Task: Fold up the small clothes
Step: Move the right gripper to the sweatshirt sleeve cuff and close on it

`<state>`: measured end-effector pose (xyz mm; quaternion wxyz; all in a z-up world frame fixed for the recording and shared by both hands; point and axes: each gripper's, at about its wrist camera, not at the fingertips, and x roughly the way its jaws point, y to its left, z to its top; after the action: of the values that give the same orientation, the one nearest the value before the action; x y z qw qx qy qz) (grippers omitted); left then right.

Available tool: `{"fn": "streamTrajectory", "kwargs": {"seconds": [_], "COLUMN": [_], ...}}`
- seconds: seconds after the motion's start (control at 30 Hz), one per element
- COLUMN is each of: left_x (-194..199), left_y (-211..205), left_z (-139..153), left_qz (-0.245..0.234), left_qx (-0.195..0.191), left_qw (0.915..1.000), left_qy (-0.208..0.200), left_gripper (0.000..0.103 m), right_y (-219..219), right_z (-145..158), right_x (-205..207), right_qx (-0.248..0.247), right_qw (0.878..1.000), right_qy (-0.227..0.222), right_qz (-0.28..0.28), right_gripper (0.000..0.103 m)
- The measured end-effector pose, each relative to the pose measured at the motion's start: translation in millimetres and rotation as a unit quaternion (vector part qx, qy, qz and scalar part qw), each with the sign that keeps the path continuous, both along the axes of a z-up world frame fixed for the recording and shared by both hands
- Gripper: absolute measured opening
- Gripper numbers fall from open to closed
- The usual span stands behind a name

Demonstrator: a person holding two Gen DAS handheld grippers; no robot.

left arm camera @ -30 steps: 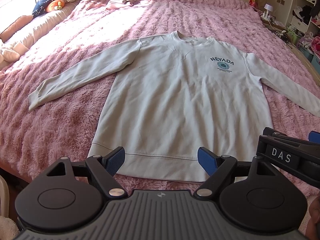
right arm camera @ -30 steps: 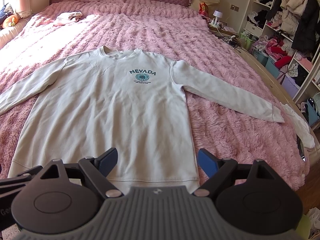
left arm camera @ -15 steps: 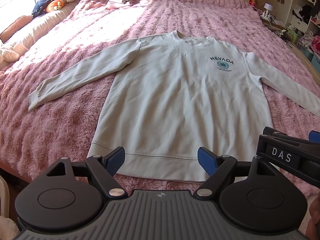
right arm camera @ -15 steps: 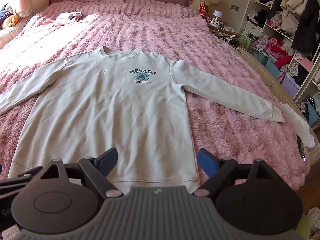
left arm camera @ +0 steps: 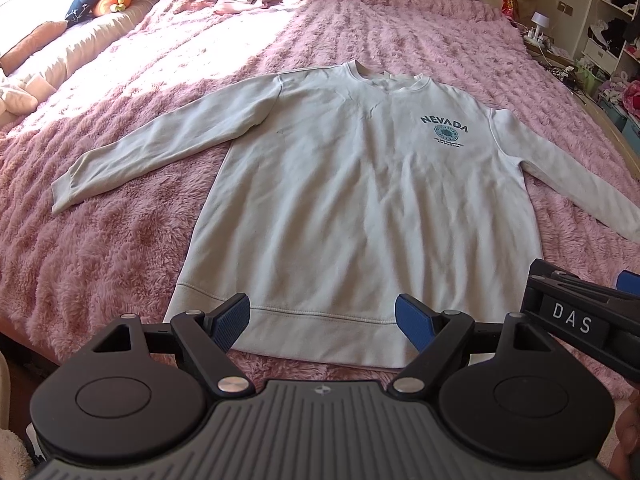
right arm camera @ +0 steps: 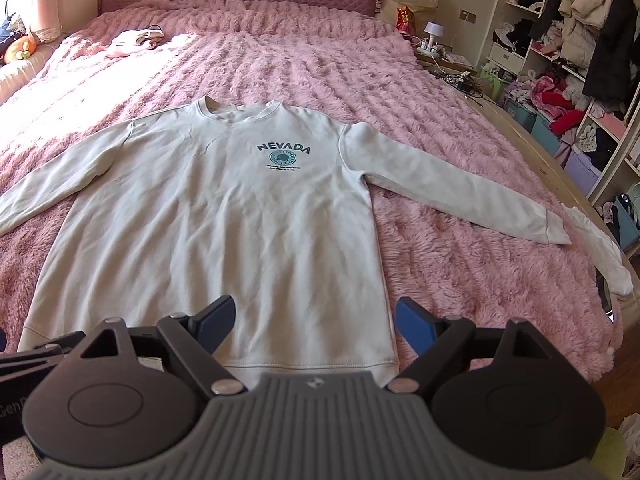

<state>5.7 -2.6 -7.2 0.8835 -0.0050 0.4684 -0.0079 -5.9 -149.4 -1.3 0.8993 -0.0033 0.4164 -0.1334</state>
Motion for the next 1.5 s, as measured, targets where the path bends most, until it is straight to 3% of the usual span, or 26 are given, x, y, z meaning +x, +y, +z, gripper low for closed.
{"fn": "streamTrajectory", "kwargs": {"seconds": [0.23,0.33,0.53,0.63,0.8,0.87,1.03,1.1,1.2,1.37,1.5], "left_x": [10.9,20.8,50.3,70.7,106.9,123.3,166.7,182.2,202.7,233.3,250.2], "left_y": [-7.8,-16.9,-48.5,-69.9,-109.4,-128.0,-175.0,-192.6,-220.2,-252.2,-268.9], "left_z": [3.5,3.7,-7.1,-17.0,-33.9,-39.7,-57.7,-65.8,-81.1,-109.4,-126.7], "left_qz": [-0.018,-0.036,-0.072,-0.092,-0.137,-0.157,-0.197,-0.213,-0.239,-0.244,-0.243], "left_qx": [-0.052,-0.089,-0.156,-0.181,-0.213,-0.222,-0.242,-0.245,-0.247,-0.242,-0.241], "left_qw": [0.9984,0.9951,0.985,0.9791,0.9672,0.9624,0.9498,0.9455,0.9387,0.9388,0.9396], "left_qy": [-0.016,-0.025,-0.018,-0.005,-0.004,-0.01,-0.019,-0.024,-0.029,-0.018,-0.008], "left_gripper": [0.095,0.095,0.095,0.095,0.095,0.095,0.095,0.095,0.095,0.095,0.095], "right_y": [-28.3,-55.6,-109.7,-146.1,-222.9,-253.7,-329.7,-350.7,-380.0,-432.3,-456.7], "right_z": [1.6,1.8,-4.2,-11.3,-34.7,-43.6,-74.6,-85.3,-103.4,-139.6,-161.8], "right_x": [-0.9,-5.4,-19.7,-14.5,6.9,5.1,13.4,21.4,37.7,57.6,75.6], "right_qx": [0.063,0.093,0.064,0.06,0.053,0.078,0.135,0.122,0.088,0.129,0.137], "right_qw": [0.997,0.991,0.973,0.97,0.967,0.956,0.913,0.907,0.901,0.884,0.878], "right_qy": [-0.034,-0.085,-0.197,-0.196,-0.156,-0.189,-0.253,-0.258,-0.255,-0.251,-0.247], "right_qz": [-0.007,-0.046,-0.107,-0.133,-0.194,-0.21,-0.291,-0.31,-0.339,-0.372,-0.387], "right_gripper": [0.083,0.083,0.083,0.083,0.082,0.082,0.082,0.076,0.076,0.064,0.063]}}
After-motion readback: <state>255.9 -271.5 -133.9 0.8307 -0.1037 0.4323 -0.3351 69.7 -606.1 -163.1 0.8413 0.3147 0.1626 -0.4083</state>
